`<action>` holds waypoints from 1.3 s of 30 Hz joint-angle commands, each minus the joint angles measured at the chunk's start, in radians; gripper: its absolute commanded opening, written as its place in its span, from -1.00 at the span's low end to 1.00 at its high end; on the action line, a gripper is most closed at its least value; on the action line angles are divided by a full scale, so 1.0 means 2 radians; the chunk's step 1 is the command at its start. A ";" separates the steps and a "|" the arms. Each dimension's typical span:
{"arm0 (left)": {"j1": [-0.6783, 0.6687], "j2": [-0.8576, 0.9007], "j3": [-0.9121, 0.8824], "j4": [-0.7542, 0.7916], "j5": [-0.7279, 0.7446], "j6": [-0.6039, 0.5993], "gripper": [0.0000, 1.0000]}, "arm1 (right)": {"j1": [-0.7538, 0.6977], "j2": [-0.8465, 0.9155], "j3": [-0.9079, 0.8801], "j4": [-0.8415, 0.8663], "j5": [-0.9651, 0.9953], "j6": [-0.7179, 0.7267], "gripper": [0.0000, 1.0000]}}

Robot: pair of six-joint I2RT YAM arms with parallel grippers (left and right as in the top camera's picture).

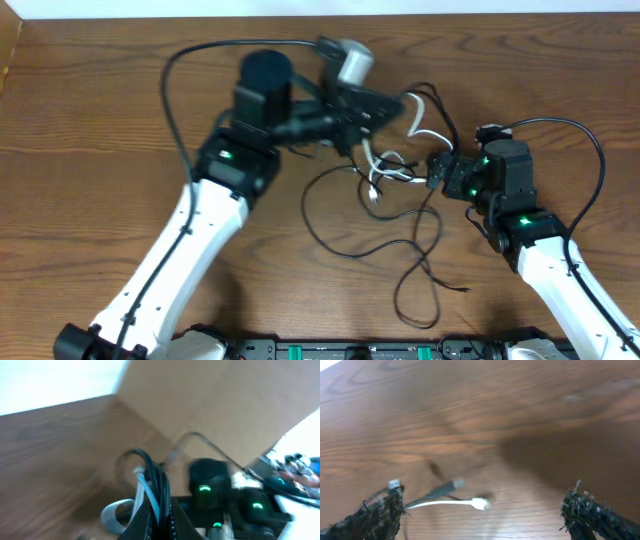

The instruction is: Untangle cables

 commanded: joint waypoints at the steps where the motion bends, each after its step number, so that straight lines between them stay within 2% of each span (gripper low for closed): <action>1: 0.082 -0.002 0.005 -0.025 0.001 0.004 -0.85 | -0.016 -0.002 0.003 -0.023 0.068 -0.003 0.99; 11: 0.297 -0.002 0.005 -0.109 0.001 0.004 -0.85 | -0.073 -0.002 0.003 -0.084 0.095 0.000 0.98; 16: 0.371 -0.002 0.005 -0.162 0.001 0.004 -0.85 | -0.095 -0.002 0.003 -0.092 0.086 0.043 0.99; 20: 0.384 -0.002 0.005 -0.191 0.001 0.007 -0.85 | -0.095 -0.002 0.003 -0.069 0.045 0.051 0.98; 26: 0.383 -0.002 0.005 -0.191 0.000 0.010 -0.85 | -0.095 -0.002 0.003 -0.036 -0.031 0.027 0.98; 39: 0.383 -0.002 0.005 -0.217 0.000 0.010 -0.85 | -0.095 -0.002 0.003 -0.026 -0.052 0.023 0.98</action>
